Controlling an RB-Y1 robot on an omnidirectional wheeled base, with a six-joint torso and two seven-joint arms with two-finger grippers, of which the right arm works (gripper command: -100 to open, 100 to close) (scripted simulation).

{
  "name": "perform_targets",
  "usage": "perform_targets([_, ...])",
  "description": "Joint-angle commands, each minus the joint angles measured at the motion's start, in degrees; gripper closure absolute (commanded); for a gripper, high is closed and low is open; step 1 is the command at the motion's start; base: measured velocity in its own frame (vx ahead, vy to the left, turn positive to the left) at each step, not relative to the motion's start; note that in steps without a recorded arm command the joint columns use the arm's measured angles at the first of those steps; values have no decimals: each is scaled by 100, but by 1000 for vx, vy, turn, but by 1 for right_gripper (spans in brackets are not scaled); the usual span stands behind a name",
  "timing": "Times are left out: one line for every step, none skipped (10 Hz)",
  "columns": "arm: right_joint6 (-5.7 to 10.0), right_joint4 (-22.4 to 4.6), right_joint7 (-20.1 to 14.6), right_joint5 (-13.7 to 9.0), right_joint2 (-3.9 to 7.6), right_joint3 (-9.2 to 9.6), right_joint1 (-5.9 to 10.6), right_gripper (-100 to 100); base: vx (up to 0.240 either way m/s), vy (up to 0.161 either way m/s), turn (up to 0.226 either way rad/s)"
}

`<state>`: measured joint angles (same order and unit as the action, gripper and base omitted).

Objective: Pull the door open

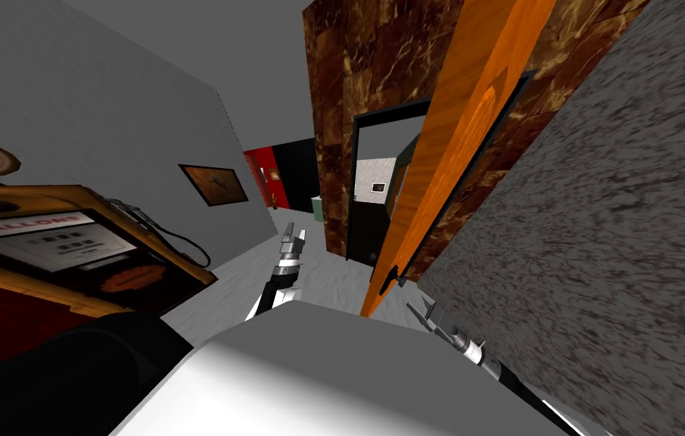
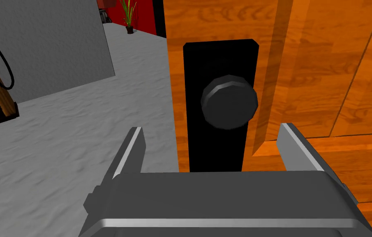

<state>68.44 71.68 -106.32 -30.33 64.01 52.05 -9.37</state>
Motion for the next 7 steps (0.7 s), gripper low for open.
perform_targets([-71, -133, -77, -80, -53, -53, 87, -100, 62, 164, 194])
perform_targets([-105, -175, -104, -118, -70, -79, 120, -100, 68, 107, 255])
perform_targets([-149, -228, -140, -169, -93, -111, 162, -100, 70, 44, 298])
perform_targets([-180, -265, -166, -205, -107, -132, 192, -100, 28, -30, 263])
perform_targets([-145, -249, -163, -180, -88, -118, 178, -100, 8, -25, 53])
perform_targets([-145, -249, -163, -180, -88, -118, 178, 100, 3, 4, -47])
perform_targets([-145, -249, -163, -180, -88, -118, 178, 100, -3, 8, -17])
